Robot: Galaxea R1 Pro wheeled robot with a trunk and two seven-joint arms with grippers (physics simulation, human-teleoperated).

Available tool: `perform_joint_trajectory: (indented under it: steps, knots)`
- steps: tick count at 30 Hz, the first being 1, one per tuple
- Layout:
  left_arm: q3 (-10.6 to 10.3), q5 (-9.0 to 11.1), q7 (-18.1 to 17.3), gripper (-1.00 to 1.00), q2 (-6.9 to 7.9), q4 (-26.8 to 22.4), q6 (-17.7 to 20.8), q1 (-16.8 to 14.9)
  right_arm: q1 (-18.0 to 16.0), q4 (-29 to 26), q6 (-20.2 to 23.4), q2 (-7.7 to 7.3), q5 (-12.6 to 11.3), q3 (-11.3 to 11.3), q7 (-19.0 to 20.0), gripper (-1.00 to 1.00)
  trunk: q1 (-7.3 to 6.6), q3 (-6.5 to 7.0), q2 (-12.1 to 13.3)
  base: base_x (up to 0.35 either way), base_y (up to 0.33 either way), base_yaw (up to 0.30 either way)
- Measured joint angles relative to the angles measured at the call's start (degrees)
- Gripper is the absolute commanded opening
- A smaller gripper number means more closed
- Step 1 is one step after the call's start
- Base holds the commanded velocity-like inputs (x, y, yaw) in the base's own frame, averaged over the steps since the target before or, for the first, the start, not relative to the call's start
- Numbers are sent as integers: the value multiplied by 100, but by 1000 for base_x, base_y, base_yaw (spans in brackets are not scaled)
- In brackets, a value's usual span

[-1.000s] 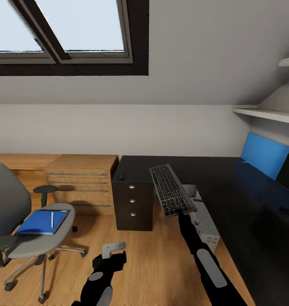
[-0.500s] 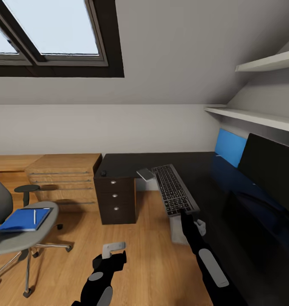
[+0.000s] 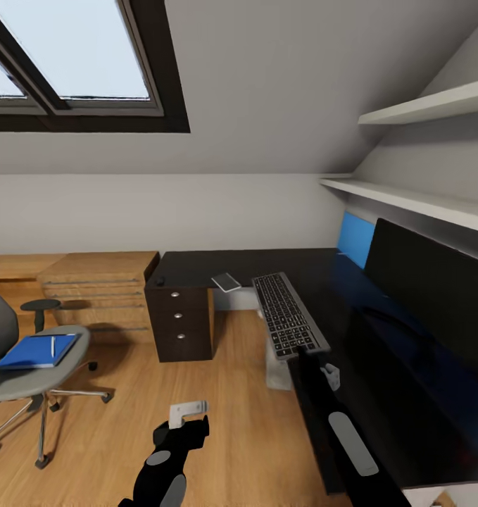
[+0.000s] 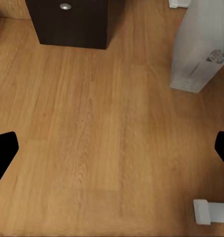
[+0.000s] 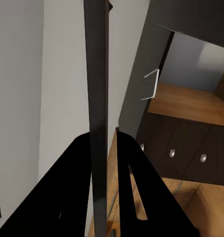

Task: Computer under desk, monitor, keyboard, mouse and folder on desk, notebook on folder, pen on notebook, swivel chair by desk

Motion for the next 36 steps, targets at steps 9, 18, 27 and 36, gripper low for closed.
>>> perform_joint_trajectory:
  steps: [9,18,27,36]
  knots:
    - [68,6,-2,100,8,-8,1,0,0,17,-7,19,-22,-6,13,-100,-199,162,362,-248,-230,0]
    - [410,491,-21,100,27,-20,3,0,0,40,-26,7,0,-17,16,-100,-223,181,403,-32,-28,0]
    - [474,632,-43,100,43,-35,3,0,-6,403,-17,-66,3,-68,-1,-100,-223,181,403,-1,-1,0]
    - [476,636,-46,100,43,-36,-4,0,-30,743,-6,-240,-16,-173,-38,-100,-223,181,403,0,0,0]
